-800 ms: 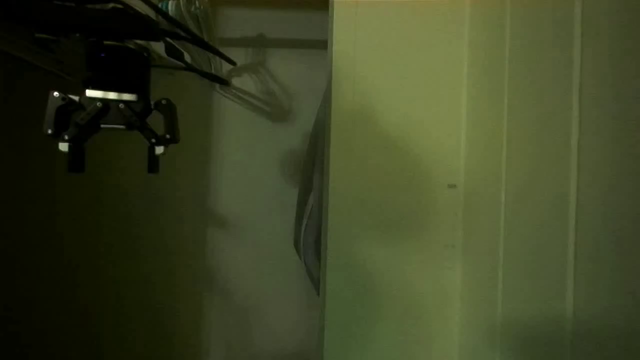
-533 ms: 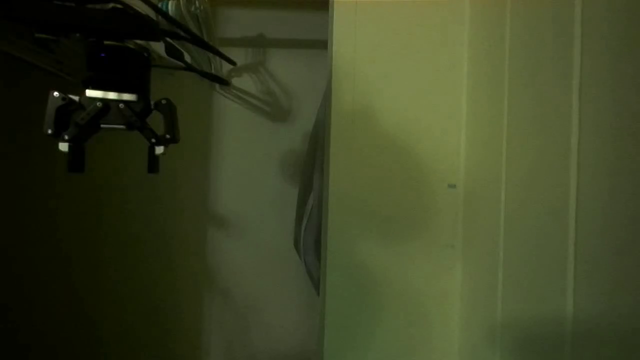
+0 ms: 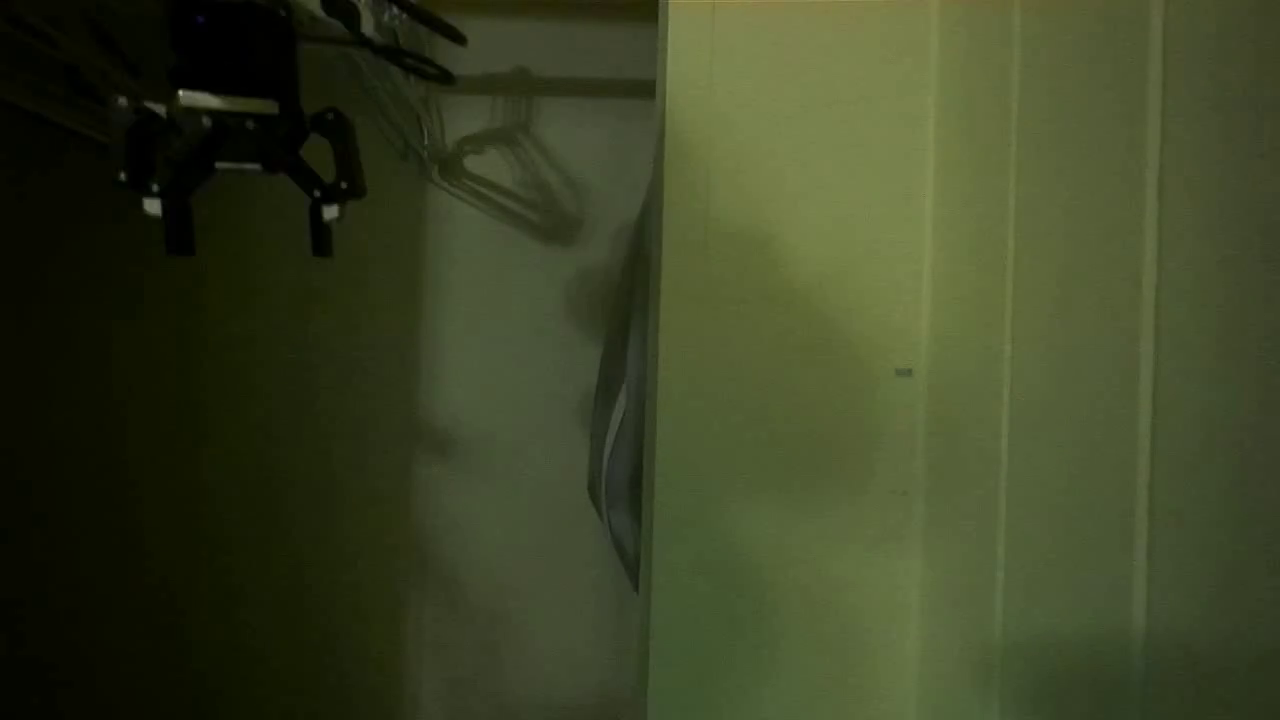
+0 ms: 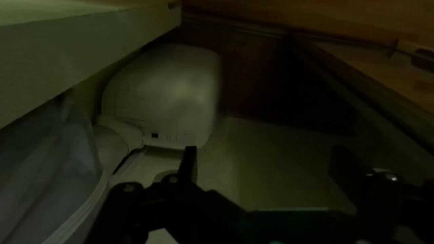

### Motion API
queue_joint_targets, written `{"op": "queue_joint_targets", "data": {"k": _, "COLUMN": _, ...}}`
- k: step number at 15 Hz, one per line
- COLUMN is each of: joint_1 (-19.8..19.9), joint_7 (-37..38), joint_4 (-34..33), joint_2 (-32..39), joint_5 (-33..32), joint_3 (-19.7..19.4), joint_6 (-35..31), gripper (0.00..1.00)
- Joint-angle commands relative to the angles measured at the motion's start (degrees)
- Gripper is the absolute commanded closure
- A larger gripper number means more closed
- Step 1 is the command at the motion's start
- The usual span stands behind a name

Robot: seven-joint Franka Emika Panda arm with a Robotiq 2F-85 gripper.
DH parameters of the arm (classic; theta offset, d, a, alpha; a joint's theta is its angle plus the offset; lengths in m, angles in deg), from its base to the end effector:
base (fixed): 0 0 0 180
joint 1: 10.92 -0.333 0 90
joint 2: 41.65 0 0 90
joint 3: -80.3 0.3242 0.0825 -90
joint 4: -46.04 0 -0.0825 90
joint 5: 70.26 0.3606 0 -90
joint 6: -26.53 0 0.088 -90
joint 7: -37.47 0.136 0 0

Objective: Remove one white hanger from the rail then hang it back on the rail.

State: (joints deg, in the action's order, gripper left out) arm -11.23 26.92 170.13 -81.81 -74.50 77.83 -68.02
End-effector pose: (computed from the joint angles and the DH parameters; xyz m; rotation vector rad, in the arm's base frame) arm 0.3149 -0.0266 0.6365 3.0548 0.2342 0.2748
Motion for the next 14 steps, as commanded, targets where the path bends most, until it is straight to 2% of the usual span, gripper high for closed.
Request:
{"op": "queue_joint_targets", "data": {"k": 1, "joint_1": -0.1, "joint_7": 3.4, "joint_4": -8.4, "joint_2": -1.2, "joint_5": 2.4, "joint_3": -0.2, "joint_6": -1.0, "gripper": 0.0}}
{"op": "queue_joint_targets", "data": {"k": 6, "joint_1": -1.7, "joint_7": 2.4, "joint_4": -17.7, "joint_2": 1.2, "joint_5": 4.3, "joint_3": -0.3, "joint_6": -12.0, "gripper": 0.0}}
{"op": "queue_joint_targets", "data": {"k": 12, "joint_1": -4.1, "joint_7": 0.8, "joint_4": -23.3, "joint_2": 2.3, "joint_5": 4.4, "joint_3": -0.3, "joint_6": -29.2, "gripper": 0.0}}
{"op": "queue_joint_targets", "data": {"k": 13, "joint_1": -3.2, "joint_7": 1.6, "joint_4": -21.1, "joint_2": 1.1, "joint_5": 3.2, "joint_3": 0.1, "joint_6": -25.5, "gripper": 0.0}}
{"op": "queue_joint_targets", "data": {"k": 14, "joint_1": -3.4, "joint_7": 1.6, "joint_4": -21.7, "joint_2": 1.2, "joint_5": 3.2, "joint_3": 0.1, "joint_6": -27.4, "gripper": 0.0}}
